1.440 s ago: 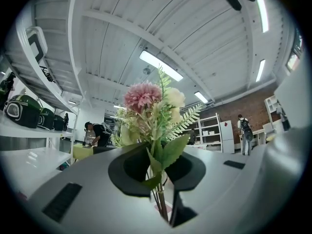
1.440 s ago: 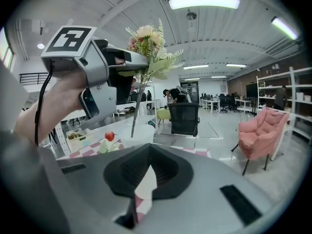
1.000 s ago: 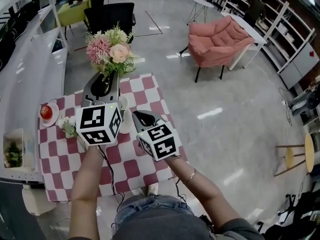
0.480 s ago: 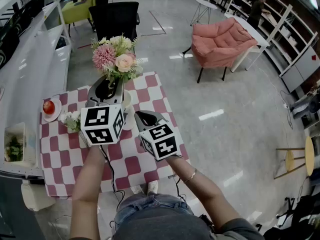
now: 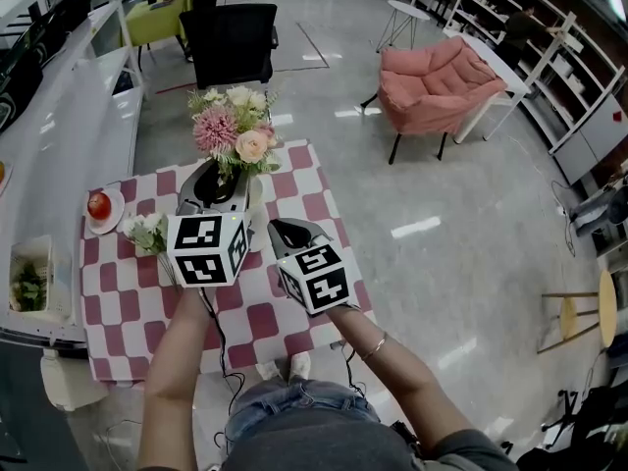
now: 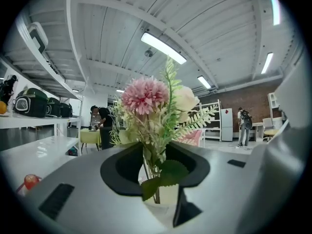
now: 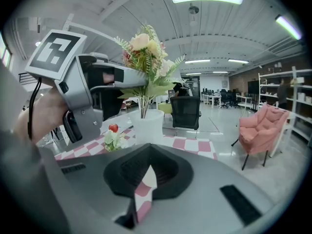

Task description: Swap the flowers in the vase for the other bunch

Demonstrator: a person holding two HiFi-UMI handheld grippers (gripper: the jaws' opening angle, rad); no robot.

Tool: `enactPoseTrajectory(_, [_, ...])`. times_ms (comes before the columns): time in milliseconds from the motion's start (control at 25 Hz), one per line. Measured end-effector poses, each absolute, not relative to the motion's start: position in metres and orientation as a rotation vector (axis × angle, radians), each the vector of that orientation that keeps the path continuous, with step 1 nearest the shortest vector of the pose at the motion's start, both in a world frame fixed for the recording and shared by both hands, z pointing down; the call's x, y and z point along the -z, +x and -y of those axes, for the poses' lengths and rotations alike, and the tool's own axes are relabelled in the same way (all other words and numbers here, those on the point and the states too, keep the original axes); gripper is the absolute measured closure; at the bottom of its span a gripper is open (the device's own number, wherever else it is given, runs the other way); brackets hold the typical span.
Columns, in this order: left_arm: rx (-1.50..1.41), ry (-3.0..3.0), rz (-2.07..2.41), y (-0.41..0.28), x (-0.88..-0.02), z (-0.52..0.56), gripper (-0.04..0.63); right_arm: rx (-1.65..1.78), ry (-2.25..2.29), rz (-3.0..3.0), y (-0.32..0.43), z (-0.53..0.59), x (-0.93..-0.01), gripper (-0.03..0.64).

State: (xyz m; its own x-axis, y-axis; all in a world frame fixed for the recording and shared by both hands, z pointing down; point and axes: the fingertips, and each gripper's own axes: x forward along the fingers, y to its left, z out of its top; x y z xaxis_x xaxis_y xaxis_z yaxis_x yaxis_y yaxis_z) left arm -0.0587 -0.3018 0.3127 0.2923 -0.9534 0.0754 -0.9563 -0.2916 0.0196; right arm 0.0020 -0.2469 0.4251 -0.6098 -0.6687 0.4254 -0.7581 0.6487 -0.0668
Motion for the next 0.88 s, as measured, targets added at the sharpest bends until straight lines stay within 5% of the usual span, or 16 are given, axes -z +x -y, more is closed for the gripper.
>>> enactPoseTrajectory(880, [-0.169,2.401,1.782,-0.061,-0.356,0.282,0.365,-0.369,1.155,2.497,0.007,0.24,-0.432,0.607])
